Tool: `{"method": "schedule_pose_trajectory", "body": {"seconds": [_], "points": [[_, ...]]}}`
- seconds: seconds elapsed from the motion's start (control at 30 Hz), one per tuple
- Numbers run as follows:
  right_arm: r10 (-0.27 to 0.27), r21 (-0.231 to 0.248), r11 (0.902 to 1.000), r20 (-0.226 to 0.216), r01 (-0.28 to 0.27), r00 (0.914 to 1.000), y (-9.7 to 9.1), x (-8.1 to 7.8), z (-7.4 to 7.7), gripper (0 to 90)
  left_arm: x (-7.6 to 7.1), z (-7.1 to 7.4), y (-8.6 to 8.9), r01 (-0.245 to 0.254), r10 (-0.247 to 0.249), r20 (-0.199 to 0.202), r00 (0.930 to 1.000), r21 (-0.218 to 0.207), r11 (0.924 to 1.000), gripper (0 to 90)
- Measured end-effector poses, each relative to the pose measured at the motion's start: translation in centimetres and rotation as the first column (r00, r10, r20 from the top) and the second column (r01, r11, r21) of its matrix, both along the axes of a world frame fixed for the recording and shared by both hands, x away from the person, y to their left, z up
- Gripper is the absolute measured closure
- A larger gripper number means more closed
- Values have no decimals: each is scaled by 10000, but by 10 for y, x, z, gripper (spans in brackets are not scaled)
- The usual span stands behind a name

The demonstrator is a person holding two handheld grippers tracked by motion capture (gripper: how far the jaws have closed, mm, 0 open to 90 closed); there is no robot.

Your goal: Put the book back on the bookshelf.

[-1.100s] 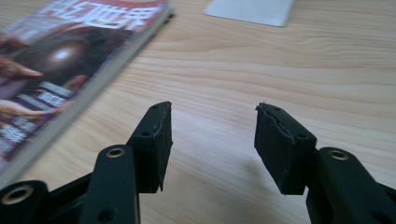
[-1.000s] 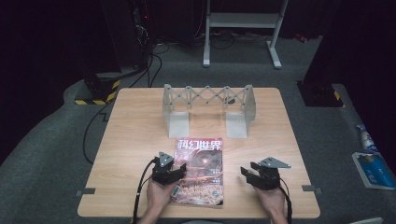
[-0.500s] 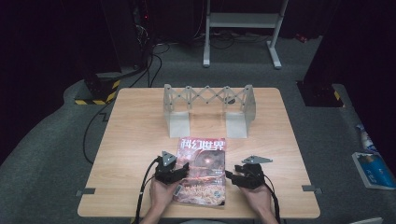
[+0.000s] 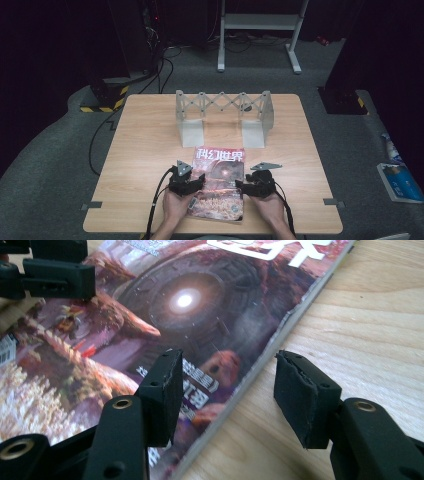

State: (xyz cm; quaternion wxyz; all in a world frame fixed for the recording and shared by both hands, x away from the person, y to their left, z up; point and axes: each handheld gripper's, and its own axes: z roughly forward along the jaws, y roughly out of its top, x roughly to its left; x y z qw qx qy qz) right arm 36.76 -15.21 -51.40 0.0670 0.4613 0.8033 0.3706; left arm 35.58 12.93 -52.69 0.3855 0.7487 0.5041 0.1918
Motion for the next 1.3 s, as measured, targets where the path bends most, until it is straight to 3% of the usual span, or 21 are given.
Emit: {"method": "schedule_pose_trajectory", "body": {"seconds": [0.4,0.57,0.93,1.2,1.3], "points": [[-259,132,9996,-159,261,9995,2,4,0,463,0,1,-4,28,-27,-94,10000,104,9999,388],[-297,-187,9994,-32,297,9996,4,8,1,464,-2,2,-6,92,-90,-154,9998,94,9999,380],[-343,-301,9989,119,346,9993,0,19,1,469,-8,3,-9,483,-481,-273,9985,88,9988,379],[-486,-417,9979,270,497,9985,1,18,0,469,-4,4,-5,1068,-1062,-372,9936,130,9942,365],[-504,-510,9973,333,521,9982,2,17,0,468,-4,3,-4,985,-978,-332,9946,183,9950,338]]}}
